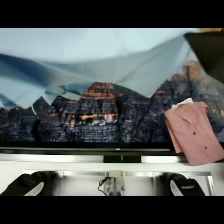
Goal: Fold the shirts.
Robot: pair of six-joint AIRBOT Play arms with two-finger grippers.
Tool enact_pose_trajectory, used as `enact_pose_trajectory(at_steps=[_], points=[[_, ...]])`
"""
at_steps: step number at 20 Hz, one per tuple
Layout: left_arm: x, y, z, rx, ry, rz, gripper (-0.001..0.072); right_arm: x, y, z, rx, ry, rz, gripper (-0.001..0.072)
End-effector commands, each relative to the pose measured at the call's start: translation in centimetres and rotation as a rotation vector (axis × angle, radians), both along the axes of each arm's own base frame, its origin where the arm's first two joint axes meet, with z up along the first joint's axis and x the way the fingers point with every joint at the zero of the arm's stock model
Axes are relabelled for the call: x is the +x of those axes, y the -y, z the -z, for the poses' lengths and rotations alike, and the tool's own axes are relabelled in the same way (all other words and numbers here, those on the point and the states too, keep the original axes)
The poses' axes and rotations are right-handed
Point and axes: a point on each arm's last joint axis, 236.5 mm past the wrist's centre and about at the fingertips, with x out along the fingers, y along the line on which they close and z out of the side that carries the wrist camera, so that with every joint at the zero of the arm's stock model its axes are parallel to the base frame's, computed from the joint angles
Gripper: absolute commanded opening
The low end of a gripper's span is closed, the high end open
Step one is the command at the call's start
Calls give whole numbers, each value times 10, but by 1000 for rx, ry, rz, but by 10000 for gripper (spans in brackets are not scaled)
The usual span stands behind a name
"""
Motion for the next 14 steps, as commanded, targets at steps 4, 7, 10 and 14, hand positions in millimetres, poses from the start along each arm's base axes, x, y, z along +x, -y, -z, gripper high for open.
enact_pose_trajectory(at_steps=[4, 7, 10, 14], points=[[39, 1, 82, 95, -248, -50, 29, -17, 59, 99, -189, -440, 225, 47], [91, 18, 180, 193, -487, -52, 29, 3, 61, 162, -220, -675, 209, 48], [150, 40, 265, 258, -616, -39, 29, 53, 53, 242, -162, -839, 198, 48], [236, 66, 334, 254, -633, -33, 29, 153, 49, 324, 25, -886, 278, 48]])
